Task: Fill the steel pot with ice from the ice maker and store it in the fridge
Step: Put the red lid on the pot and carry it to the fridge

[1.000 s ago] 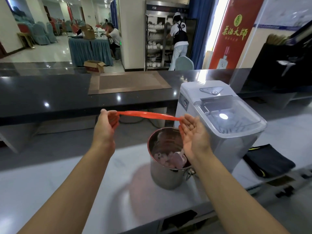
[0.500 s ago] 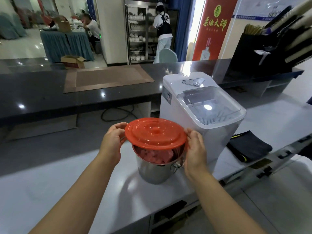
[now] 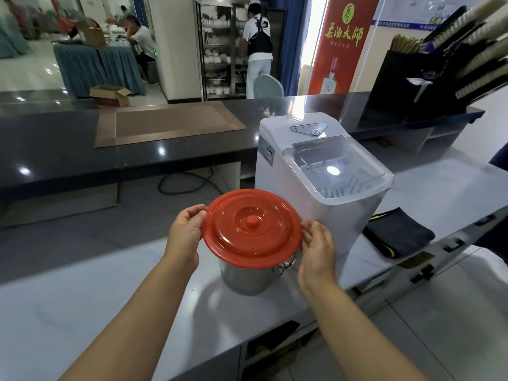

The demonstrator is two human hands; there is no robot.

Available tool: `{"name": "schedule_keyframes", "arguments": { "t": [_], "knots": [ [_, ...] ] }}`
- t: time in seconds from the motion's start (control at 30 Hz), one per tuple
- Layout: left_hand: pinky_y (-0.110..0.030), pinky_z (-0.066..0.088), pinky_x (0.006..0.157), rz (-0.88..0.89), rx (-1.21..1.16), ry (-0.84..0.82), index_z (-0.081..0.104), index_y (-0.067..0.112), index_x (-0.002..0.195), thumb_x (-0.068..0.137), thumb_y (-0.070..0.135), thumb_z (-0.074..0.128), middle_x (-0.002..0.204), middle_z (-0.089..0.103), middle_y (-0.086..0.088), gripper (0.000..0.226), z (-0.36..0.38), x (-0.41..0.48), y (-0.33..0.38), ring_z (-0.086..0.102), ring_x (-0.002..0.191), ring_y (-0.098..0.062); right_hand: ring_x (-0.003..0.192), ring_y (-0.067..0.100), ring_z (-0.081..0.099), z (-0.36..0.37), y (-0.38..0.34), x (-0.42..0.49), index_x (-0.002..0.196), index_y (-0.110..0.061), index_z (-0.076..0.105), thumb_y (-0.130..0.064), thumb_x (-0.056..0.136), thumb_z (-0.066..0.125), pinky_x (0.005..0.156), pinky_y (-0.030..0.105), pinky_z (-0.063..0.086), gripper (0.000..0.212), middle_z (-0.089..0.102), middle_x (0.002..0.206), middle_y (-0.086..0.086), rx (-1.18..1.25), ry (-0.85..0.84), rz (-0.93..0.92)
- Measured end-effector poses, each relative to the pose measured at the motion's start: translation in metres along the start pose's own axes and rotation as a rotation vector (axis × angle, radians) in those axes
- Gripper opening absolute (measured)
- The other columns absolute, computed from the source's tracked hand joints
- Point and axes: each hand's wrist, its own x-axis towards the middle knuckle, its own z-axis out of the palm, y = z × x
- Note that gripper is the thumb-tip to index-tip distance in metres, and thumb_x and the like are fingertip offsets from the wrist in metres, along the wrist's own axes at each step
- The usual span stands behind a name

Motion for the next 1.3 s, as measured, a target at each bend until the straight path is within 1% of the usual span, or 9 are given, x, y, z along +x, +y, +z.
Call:
{"name": "schedule_keyframes", "arguments": {
  "t": [0.1,0.2,0.33,0.4,0.53,0.67,0.83,1.03,1.3],
  "knots": [
    [-0.03,0.052,0.08,-0.012,0.023,-0.022,0.055,0.008,0.116,0.092,0.003,0.054,0.097,0.064,-0.006,0.024,0.0,0.0,-0.003,0.061,0.085,-0.018,0.071,0.01,0.056,-0.003,0.002,0.002,0.088,-0.015,0.051,-0.006,0.096,0.047,0.057,0.012,0.049,0.013,0.057,0.079,0.002,-0.016,0.015,0.047],
    [-0.037,0.052,0.09,-0.036,0.039,-0.039,0.053,0.008,0.119,0.092,0.004,0.056,0.103,0.064,-0.008,0.028,0.001,-0.002,-0.004,0.062,0.094,-0.024,0.077,0.014,0.056,-0.008,0.01,0.005,0.088,-0.017,0.055,-0.005,0.092,0.053,0.068,0.022,0.048,0.013,0.059,0.085,0.004,-0.09,0.005,0.123],
    [-0.037,0.052,0.087,-0.107,0.054,-0.062,0.059,0.008,0.11,0.093,0.011,0.056,0.096,0.067,-0.01,0.018,0.002,-0.004,-0.005,0.063,0.086,-0.023,0.09,0.016,0.057,-0.014,0.018,0.005,0.09,-0.017,0.064,-0.018,0.092,0.054,0.08,0.03,0.045,0.01,0.064,0.095,0.004,-0.198,-0.078,0.232],
    [-0.03,0.052,0.077,-0.156,0.052,-0.067,0.062,0.01,0.095,0.094,0.014,0.054,0.08,0.066,-0.005,0.009,0.003,-0.006,-0.004,0.06,0.072,-0.017,0.085,0.013,0.057,-0.014,0.017,0.003,0.088,-0.019,0.064,-0.023,0.093,0.053,0.076,0.028,0.045,0.013,0.065,0.091,0.001,-0.222,-0.107,0.277],
    [-0.021,0.047,0.061,-0.218,0.017,-0.067,0.064,0.014,0.08,0.093,0.017,0.054,0.057,0.065,0.005,0.017,0.005,-0.01,-0.002,0.057,0.061,-0.011,0.079,0.012,0.058,-0.013,0.013,0.002,0.088,-0.021,0.064,-0.026,0.093,0.053,0.07,0.027,0.046,0.013,0.066,0.085,-0.002,-0.247,-0.107,0.329],
    [-0.023,0.048,0.062,-0.237,0.021,-0.06,0.063,0.012,0.083,0.092,0.016,0.056,0.072,0.064,-0.002,0.012,0.01,-0.014,0.002,0.058,0.066,-0.014,0.076,0.013,0.057,-0.01,0.013,0.003,0.082,-0.018,0.064,-0.022,0.092,0.056,0.07,0.028,0.045,0.013,0.064,0.081,0.0,-0.273,-0.067,0.322],
    [-0.031,0.051,0.081,-0.243,0.036,-0.027,0.063,0.011,0.083,0.09,0.015,0.057,0.077,0.064,-0.006,0.01,0.01,-0.02,0.003,0.06,0.073,-0.018,0.075,0.013,0.056,-0.009,0.014,0.005,0.079,-0.016,0.064,-0.015,0.09,0.057,0.074,0.028,0.045,0.013,0.064,0.08,0.001,-0.27,-0.074,0.295],
    [-0.024,0.048,0.063,-0.254,0.002,0.05,0.061,0.012,0.079,0.089,0.013,0.055,0.069,0.061,-0.003,0.012,0.009,-0.041,0.003,0.057,0.064,-0.014,0.068,0.015,0.054,-0.018,0.012,-0.001,0.077,-0.016,0.063,-0.012,0.09,0.057,0.063,0.027,0.043,0.015,0.061,0.072,0.002,-0.275,-0.139,0.297],
    [-0.024,0.049,0.069,-0.221,0.004,0.129,0.061,0.011,0.078,0.087,0.011,0.057,0.071,0.062,-0.004,0.01,0.017,-0.097,0.001,0.058,0.068,-0.015,0.057,0.013,0.05,-0.053,-0.012,-0.015,0.074,-0.015,0.061,-0.011,0.091,0.055,0.053,0.024,0.039,0.018,0.058,0.055,-0.005,-0.285,-0.266,0.306]
  ]
}}
